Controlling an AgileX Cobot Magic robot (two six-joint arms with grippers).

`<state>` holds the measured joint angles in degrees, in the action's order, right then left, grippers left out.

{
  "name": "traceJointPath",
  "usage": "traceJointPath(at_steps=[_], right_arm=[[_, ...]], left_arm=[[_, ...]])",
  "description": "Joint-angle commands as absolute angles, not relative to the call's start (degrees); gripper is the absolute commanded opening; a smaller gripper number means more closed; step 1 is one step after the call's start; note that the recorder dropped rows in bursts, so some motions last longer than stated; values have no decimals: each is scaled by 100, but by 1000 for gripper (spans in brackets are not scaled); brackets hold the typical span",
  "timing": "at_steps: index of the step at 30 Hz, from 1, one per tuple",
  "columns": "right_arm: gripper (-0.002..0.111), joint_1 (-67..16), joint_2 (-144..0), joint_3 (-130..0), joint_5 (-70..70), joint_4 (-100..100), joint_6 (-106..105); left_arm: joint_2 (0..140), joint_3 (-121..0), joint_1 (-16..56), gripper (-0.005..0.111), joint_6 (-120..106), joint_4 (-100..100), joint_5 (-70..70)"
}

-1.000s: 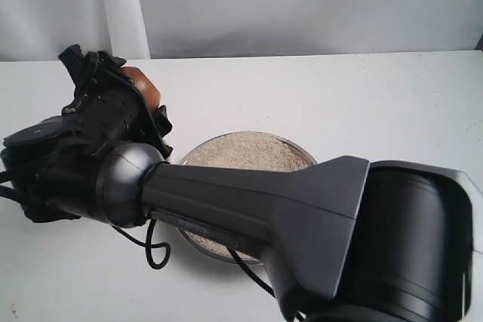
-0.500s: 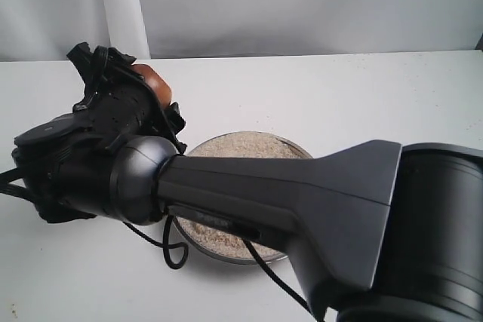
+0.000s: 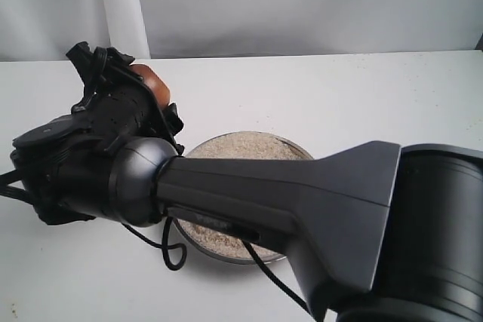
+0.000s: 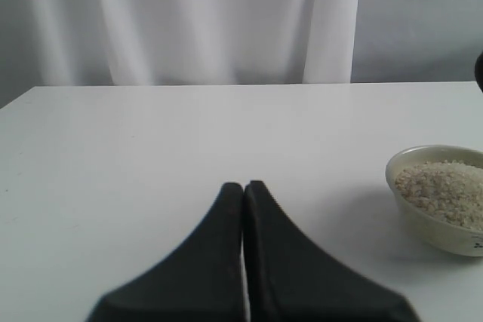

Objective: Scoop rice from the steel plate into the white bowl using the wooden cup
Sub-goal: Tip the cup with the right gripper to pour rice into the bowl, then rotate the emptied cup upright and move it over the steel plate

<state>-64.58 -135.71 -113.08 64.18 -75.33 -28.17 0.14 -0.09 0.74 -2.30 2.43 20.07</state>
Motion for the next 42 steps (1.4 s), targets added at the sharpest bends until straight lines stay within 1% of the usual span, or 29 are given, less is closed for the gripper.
traceJointPath(at_steps=[1, 3, 6, 12, 15, 18, 24, 29, 35, 42], right_arm=[[0, -6452, -13409, -11310, 6513, -7670, -2024], [0, -6399, -13255, -11324, 6560, -7320, -1884], [0, -6204, -12952, -11392, 6541, -5924, -2111], [0, -5415, -12277, -11392, 6551, -3264, -2426], [0, -5108, -12087, -11392, 6863, -2412, -2670], [0, -4911, -12037, -11392, 6996, -2003, -2843], [0, -4785, -12041, -11047, 6996, -2204, -2841], [0, -4785, -12041, -10264, 6996, -3222, -2823], [0, -4785, -12041, -9497, 6996, -3865, -2834], [0, -4785, -12055, -9234, 6996, -4355, -2830]], left_arm=[[0, 0, 89, 0, -208, 240, 1974], [0, 0, 89, 0, -208, 240, 1974], [0, 0, 89, 0, -208, 240, 1974], [0, 0, 89, 0, -208, 240, 1974], [0, 0, 89, 0, -208, 240, 1974], [0, 0, 89, 0, -208, 240, 1974], [0, 0, 89, 0, -208, 240, 1974], [0, 0, 89, 0, -208, 240, 1974], [0, 0, 89, 0, -208, 240, 1974], [0, 0, 89, 0, -208, 240, 1974]])
